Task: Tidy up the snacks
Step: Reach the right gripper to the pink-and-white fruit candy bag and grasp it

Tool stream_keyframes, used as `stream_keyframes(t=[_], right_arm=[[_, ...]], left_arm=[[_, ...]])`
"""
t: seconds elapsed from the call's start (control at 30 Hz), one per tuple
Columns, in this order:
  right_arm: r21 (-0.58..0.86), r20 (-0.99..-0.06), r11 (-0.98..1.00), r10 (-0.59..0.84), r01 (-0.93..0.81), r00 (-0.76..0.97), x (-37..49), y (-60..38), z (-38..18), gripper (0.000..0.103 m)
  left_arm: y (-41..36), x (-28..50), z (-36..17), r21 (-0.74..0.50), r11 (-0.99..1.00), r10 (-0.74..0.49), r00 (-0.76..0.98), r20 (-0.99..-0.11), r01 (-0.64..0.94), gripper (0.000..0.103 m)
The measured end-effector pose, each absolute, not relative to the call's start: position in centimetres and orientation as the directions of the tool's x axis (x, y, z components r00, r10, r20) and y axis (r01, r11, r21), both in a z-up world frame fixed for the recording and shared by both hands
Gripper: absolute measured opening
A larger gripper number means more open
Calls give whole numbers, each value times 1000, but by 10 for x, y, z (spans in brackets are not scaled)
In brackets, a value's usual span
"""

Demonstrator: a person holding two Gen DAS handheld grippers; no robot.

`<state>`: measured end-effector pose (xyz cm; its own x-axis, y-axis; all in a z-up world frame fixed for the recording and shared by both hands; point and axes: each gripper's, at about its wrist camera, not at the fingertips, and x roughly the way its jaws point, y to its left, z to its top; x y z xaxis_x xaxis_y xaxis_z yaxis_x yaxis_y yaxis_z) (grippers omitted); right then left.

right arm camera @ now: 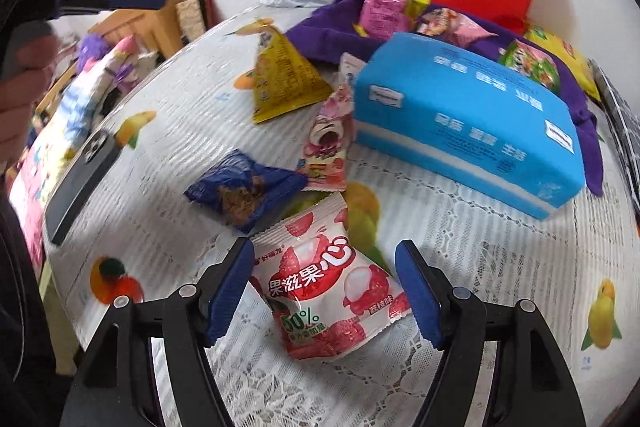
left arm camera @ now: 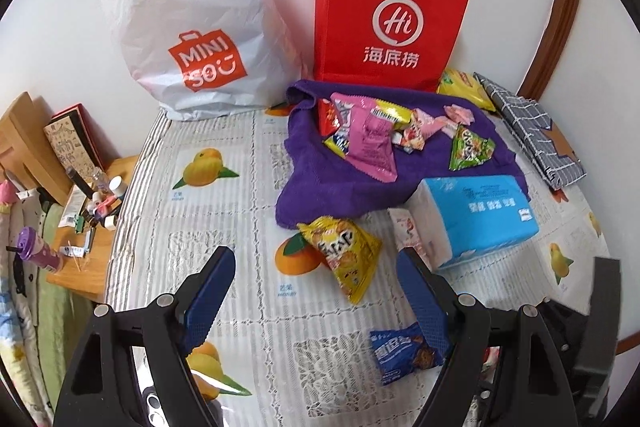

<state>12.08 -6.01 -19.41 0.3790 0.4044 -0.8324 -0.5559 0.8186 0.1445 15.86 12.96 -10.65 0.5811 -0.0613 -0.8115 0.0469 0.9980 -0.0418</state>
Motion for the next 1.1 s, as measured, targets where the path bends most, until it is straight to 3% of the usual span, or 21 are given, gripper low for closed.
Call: stream_keyframes(t=[0.2,0.53,0.6,0.67,0.93,1.1], right_arm=[[233,-799,776,497,-586,339,115,-72,-184,77],[80,-835,778,394,-623,385,116,-56,-200,77],[94,-829,785,403,-612,388,118,-59,-200,69],[116,-824,797,410,-592,391,121,-65,-199,52],[162,-799,859,403,-486,446,129,-97,-184,36],[129,-797,898,346,-420,495,133,-121,-181,32]], left_arm=[[134,157,-109,-61,997,-71,571,-818,37,81],[123,153,-107,-21,998,-55,579,-813,66,81],[124,152,-109,-4,998,-38,579,-815,60,81],[126,154,-113,8,999,-18,572,-820,43,81],[131,164,-137,-43,999,-43,522,-852,11,81],[122,174,-150,-71,997,-69,510,-857,16,81]])
